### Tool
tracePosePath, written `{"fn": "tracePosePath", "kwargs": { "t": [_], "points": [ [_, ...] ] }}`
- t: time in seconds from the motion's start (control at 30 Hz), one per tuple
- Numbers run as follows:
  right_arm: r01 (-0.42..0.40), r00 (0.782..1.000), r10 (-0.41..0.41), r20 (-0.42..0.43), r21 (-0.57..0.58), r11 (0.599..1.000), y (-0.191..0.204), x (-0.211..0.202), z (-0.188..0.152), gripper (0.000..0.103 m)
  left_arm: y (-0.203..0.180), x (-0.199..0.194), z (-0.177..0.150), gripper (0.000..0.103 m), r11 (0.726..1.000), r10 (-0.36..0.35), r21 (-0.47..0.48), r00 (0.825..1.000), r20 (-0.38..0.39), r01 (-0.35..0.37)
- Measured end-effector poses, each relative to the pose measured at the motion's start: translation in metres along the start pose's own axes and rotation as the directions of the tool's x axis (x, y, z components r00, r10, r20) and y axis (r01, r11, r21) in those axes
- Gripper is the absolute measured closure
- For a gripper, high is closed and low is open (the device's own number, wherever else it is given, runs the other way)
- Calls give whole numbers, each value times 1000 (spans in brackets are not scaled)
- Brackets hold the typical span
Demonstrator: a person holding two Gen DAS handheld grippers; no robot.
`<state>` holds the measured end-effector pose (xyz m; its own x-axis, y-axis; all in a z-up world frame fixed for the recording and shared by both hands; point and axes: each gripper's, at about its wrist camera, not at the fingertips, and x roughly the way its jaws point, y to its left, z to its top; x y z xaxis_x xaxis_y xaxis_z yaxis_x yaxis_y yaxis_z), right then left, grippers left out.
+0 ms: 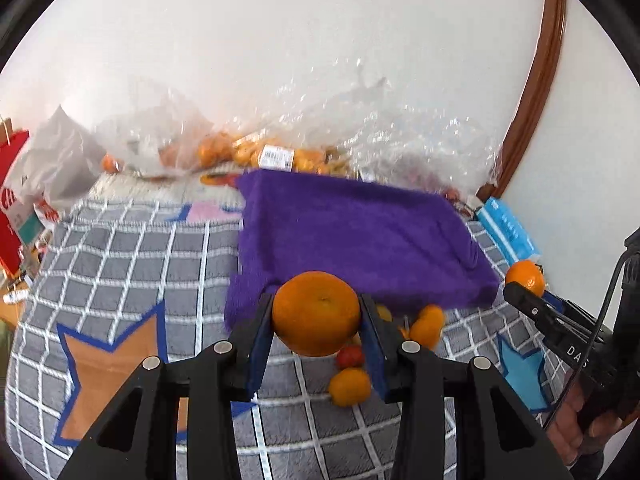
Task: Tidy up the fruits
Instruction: 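Lift both held oranges and carry them over the purple towel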
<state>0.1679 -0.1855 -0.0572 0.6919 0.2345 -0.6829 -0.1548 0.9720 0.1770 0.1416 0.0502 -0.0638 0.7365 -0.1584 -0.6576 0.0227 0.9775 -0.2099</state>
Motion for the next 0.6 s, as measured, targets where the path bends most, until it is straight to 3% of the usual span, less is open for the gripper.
{"fn": "tracePosePath", "kwargs": {
  "t": [0.27,0.6],
  "points": [
    [-4,999,5,36,-20,1000,8,8,25,60,-4,15,23,64,1000,-2,-1,1000,8,2],
    [0,1000,0,14,2,1000,-1,47,49,60,-4,50,54,64,1000,1,-20,1000,-9,-1]
  ]
}}
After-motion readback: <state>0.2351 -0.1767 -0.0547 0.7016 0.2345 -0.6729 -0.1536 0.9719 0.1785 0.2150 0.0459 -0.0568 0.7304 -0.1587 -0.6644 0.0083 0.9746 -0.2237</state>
